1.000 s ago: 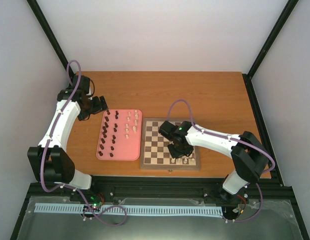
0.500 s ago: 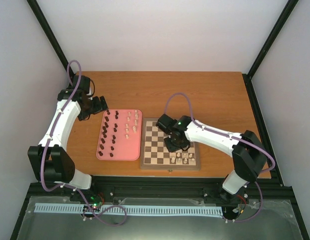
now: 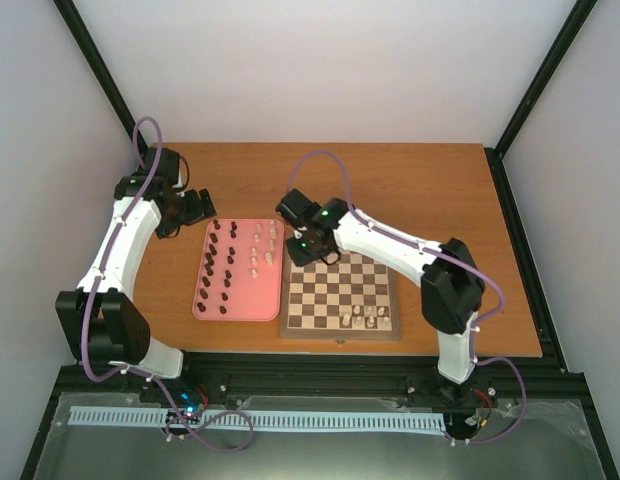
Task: Set up the chess pieces on the board
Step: Pick up the chess piece from the storage box.
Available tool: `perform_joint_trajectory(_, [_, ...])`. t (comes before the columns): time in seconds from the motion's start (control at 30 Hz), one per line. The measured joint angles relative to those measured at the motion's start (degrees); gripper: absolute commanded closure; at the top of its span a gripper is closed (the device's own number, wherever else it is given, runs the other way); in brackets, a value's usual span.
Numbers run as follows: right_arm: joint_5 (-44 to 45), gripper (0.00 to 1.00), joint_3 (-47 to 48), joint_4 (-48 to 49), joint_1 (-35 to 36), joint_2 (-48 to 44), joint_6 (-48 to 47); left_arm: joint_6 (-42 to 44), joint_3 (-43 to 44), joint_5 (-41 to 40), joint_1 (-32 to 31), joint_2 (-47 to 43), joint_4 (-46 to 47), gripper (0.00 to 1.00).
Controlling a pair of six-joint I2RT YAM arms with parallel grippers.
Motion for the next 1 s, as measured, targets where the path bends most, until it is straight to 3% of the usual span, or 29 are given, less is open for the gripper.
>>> perform_joint_trajectory(0.37, [-4.5,0.64,23.4,-0.1,5.3,18.2,-4.5,0.0,0.3,0.0,0.0,0.0,0.0,0.00])
perform_joint_trajectory(1.0, [-8.4,0.64,37.6,-3.6,7.5,30.7,-7.0,0.0,0.3,-0.1,0.0,0.0,0.0,0.00])
